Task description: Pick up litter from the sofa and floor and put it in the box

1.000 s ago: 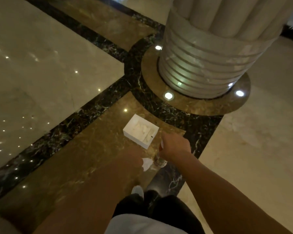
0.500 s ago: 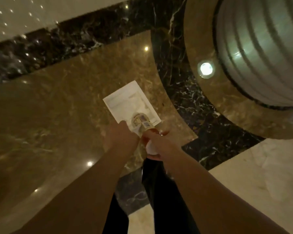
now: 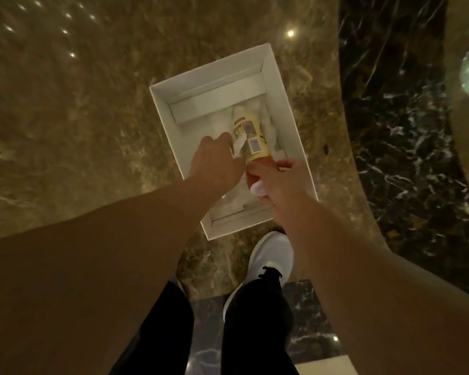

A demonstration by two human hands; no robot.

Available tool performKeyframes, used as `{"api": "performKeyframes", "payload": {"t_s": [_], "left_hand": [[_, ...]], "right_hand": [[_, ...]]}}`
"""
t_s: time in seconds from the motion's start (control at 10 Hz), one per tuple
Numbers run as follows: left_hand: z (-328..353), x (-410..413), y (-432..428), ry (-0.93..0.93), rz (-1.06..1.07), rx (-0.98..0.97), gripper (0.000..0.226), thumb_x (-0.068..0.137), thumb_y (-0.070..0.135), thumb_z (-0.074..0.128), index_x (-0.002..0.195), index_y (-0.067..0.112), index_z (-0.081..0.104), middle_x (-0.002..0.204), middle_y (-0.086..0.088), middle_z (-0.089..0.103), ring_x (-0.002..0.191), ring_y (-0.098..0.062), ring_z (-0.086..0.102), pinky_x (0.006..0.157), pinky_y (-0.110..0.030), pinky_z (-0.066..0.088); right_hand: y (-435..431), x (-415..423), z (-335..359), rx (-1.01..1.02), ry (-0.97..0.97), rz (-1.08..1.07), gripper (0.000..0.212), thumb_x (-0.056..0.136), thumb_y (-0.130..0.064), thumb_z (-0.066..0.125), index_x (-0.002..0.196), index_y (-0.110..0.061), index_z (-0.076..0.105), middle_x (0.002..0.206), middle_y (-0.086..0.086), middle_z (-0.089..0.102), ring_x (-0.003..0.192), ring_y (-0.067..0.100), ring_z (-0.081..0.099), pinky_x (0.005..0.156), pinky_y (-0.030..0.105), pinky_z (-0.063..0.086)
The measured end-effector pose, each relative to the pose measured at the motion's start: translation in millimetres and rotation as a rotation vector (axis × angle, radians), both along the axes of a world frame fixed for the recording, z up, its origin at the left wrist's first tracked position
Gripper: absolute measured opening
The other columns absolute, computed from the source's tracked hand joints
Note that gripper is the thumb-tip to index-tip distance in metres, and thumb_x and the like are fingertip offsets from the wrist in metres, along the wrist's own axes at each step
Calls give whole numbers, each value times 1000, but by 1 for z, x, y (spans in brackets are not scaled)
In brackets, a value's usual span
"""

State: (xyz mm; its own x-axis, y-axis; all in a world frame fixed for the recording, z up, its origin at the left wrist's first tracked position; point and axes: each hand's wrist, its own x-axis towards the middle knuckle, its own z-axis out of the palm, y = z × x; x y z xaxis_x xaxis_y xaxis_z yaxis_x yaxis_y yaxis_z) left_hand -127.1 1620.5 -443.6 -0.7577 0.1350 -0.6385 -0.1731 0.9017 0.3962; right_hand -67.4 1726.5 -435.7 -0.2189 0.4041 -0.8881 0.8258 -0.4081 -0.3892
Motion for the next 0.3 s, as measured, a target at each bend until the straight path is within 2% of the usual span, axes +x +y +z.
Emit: {"api": "performKeyframes", "payload": {"t_s": [0.1,0.2,0.3], "left_hand": [[-11,9,-4,-64,-2,-28,50,80,41,67,117,15,46,110,-12,45,96,-33,54,80,-45,51],[3,11,-11,-64,-101,-57,64,77,37,72,127,14,41,115,-13,45,100,-34,52,87,-47,48],[38,8,-21,11,-214,-86,58,79,30,71,126,15,41,116,-13,44,101,-33,50,82,-44,48]], "right_hand": [[-4,10,-15,7,-3,91,45,74,-16,80,109,-15,50,91,2,66,73,13,67,56,23,52],[-1,7,-10,96,-70,241,39,78,-25,73,112,-17,54,96,0,64,69,7,58,54,21,43],[4,-8,24,202,-86,369,38,80,-32,69,114,-18,56,105,3,61,81,15,57,64,26,42]]}}
